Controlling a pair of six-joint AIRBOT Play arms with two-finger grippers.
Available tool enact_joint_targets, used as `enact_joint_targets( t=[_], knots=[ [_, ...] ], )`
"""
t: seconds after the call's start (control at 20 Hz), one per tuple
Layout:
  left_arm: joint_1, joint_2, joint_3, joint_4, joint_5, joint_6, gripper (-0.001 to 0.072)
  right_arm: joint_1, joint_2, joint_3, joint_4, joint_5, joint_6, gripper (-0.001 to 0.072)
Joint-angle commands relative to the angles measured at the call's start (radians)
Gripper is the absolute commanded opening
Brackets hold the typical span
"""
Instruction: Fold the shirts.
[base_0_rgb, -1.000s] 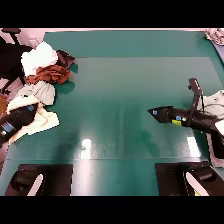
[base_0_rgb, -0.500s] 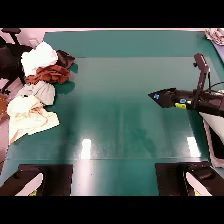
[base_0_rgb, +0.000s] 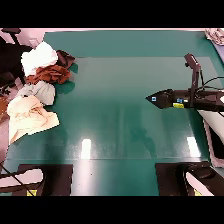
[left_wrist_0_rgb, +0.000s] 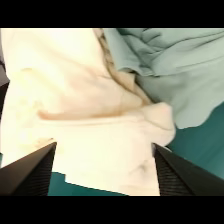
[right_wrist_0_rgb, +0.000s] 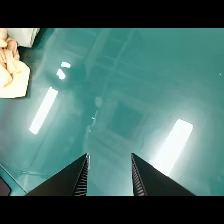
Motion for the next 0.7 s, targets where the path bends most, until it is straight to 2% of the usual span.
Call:
enact_joint_targets(
  t=[0.0,0.2,0.3,0.4,0.65],
  knots=[
    [0.032,-0.050,0.005,-0.028,-0.007,0.105,0.0711,0.000,-0.002,-0.005,-0.002,0.011,0.000,0.0311],
    [0.032,-0.121,-0.003,-0.064,-0.035,0.108,0.0713,0.000,-0.002,-0.005,-0.044,0.005,0.000,0.0312],
    [0.032,-0.143,-0.014,-0.102,-0.033,0.143,0.0713,0.000,-0.002,-0.005,-0.053,0.020,0.000,0.0312],
    [0.032,-0.158,-0.038,-0.126,-0.006,0.176,0.0713,0.000,-0.002,-0.005,-0.053,0.032,0.000,0.0312],
    [0.032,-0.175,-0.095,-0.148,0.034,0.176,0.0711,0.000,-0.001,-0.005,-0.051,0.052,0.001,0.0313]
  ],
)
